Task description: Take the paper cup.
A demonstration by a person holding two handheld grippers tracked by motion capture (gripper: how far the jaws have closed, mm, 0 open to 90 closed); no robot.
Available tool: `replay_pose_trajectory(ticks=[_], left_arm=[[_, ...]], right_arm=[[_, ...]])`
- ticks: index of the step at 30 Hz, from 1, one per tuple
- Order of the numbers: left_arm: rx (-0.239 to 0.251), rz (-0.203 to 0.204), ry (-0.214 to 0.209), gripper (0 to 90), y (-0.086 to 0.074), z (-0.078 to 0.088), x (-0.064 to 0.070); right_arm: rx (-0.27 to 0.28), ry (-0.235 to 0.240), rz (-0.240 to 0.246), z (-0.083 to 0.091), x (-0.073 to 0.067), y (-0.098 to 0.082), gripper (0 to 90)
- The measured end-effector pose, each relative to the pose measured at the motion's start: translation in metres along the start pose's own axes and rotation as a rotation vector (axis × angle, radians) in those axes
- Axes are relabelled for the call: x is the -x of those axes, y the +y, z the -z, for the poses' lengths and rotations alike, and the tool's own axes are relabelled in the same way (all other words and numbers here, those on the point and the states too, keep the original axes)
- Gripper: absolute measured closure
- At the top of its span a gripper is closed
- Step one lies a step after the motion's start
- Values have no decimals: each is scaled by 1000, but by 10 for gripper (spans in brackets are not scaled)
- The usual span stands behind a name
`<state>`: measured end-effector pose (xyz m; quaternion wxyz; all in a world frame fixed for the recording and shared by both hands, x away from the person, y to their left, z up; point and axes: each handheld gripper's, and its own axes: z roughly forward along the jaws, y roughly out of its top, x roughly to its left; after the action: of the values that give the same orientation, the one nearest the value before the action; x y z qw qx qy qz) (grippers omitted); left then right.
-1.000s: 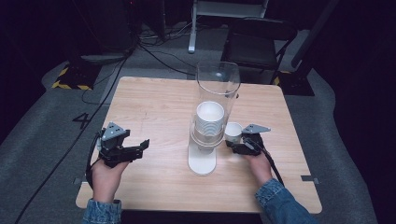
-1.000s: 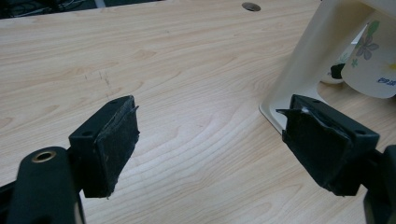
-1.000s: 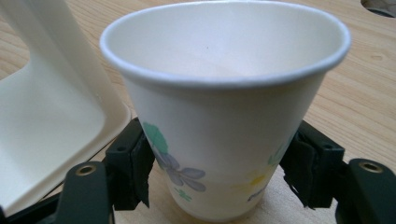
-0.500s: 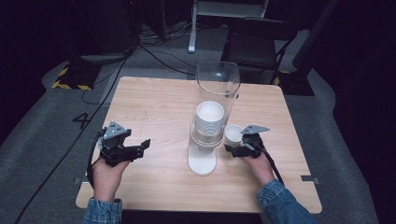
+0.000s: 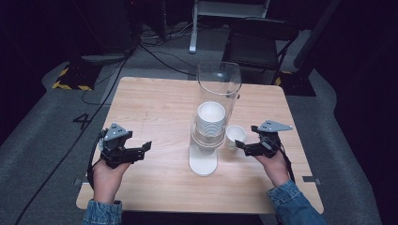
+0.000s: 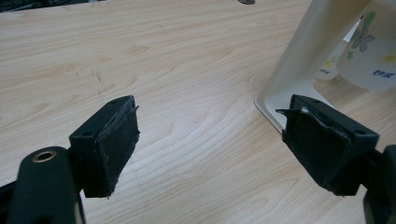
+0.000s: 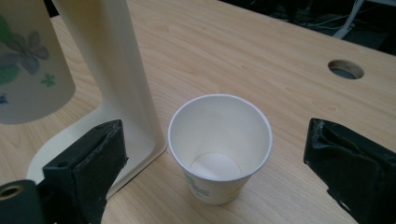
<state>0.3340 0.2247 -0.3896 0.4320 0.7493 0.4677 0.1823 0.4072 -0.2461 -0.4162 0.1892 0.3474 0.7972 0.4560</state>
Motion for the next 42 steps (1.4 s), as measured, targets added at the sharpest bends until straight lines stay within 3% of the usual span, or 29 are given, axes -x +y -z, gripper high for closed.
replay_pose_trajectory(ticks=[4,11,13,23,26,33,42], left_arm=[[-5,-2,-4,182,0,0,0],[-14,-8,-7,181,1,-1,-2],[-14,-8,-11,180,2,-2,-2],[-35,-22,-28,176,4,-7,-4],[-42,-27,-29,174,4,-8,-6],[-40,-23,-4,167,0,-6,-14],[-56,14,7,170,-7,-5,-26]], right_arm=[[22,-11,3,20,7,5,62],[52,-20,-41,48,23,7,67],[44,-22,-53,54,26,7,67],[9,-55,-22,82,37,8,87],[-3,-64,-13,86,41,7,91],[-41,-67,-67,90,60,-3,90],[-73,-121,-117,86,78,-16,152]])
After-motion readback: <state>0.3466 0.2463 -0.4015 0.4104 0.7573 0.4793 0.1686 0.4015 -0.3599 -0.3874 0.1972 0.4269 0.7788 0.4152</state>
